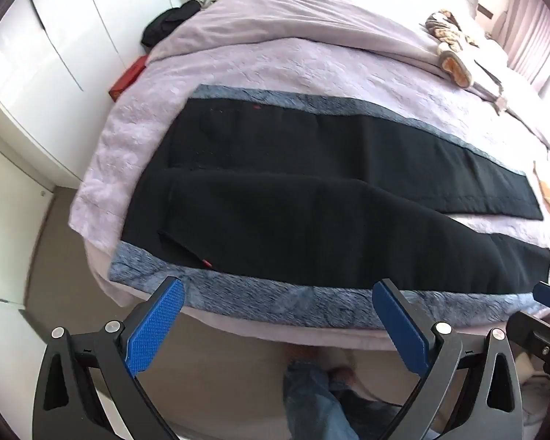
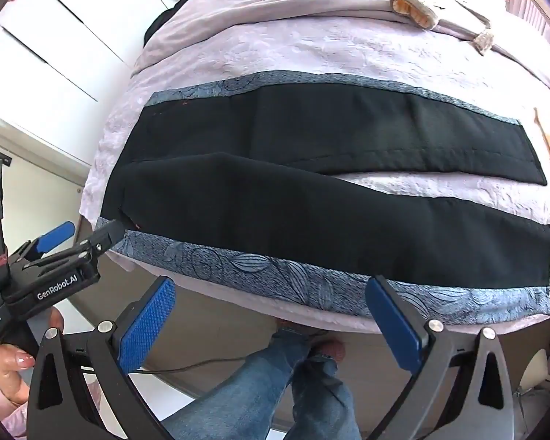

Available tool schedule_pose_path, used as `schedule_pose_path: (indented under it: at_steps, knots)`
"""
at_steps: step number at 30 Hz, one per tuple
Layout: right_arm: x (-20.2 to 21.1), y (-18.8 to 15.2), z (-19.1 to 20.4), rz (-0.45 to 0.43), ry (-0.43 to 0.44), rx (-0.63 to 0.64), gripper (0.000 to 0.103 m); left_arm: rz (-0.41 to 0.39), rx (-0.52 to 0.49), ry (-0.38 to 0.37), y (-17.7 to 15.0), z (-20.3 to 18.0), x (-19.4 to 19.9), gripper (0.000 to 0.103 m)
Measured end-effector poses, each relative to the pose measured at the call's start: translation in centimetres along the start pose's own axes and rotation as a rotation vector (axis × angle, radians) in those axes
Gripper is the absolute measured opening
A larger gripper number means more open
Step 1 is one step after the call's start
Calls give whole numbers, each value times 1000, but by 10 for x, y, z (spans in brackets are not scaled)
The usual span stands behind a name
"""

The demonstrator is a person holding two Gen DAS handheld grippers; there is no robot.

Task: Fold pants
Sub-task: 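Move both tools over the black trousers lying flat on the bed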

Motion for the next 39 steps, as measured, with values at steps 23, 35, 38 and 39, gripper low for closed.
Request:
schedule_pose_path:
  at_steps: [23, 35, 38, 39]
  knots:
    - [-22, -3, 39, 11, 26, -145, 103, 39, -131, 128, 8, 62, 18, 103]
    - [-48, 19, 72, 47, -31, -200, 103, 90, -154, 71, 30, 91, 0, 103]
    - [-51, 21, 76, 58, -48, -200, 103, 92, -159, 69, 33, 93, -3, 103]
    - [-52, 21, 76, 60, -52, -203, 103, 94, -157, 66, 34, 93, -3, 103]
Point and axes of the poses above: each gripper's, at about its wrist camera, not at the fingertips, and x roughly against the way its jaws point, z to its left, y to its top, the point moved 1 cm from there along -x, roughly the way its jaws point
